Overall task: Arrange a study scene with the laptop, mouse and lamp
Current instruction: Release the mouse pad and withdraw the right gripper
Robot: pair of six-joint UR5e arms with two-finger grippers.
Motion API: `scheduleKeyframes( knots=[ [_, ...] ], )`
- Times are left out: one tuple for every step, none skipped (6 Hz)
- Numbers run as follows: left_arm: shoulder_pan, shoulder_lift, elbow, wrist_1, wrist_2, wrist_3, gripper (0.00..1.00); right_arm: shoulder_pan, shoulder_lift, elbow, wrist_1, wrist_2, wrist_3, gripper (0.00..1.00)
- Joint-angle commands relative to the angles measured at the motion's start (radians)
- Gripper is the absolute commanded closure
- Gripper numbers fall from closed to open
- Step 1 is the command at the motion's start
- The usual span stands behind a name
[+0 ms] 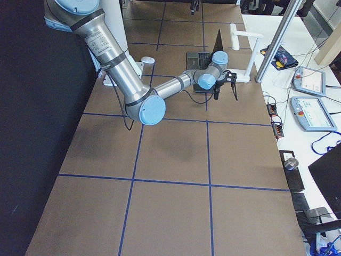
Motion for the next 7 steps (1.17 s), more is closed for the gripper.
scheduleKeyframes(
  knots=[
    [0.217,-0.005,-0.111,-0.002,0.15,-0.222,0.0,0.126,-0.11,0.132,-0.186,0.089,-0.286,0.0],
    [0.314,-0.018,-0.152,-0.002,0.207,-0.341,0.0,0.184,-0.188,0.256,-0.346,0.091,-0.486,0.0],
    [0.408,-0.013,-0.208,-0.002,0.276,-0.447,0.0,0.255,-0.309,0.387,-0.466,0.091,-0.701,0.0],
    [0.524,-0.009,-0.243,-0.002,0.364,-0.555,0.0,0.325,-0.447,0.499,-0.529,0.091,-0.892,0.0],
    [0.659,-0.009,-0.257,-0.004,0.47,-0.669,0.0,0.394,-0.595,0.586,-0.531,0.091,-1.026,0.0],
    [0.768,-0.006,-0.269,-0.005,0.564,-0.758,0.0,0.497,-0.723,0.625,-0.525,0.093,-1.206,0.0],
    [0.868,0.028,-0.269,-0.054,0.63,-0.836,0.0,0.605,-0.806,0.623,-0.53,0.093,-1.392,0.0]
  ],
)
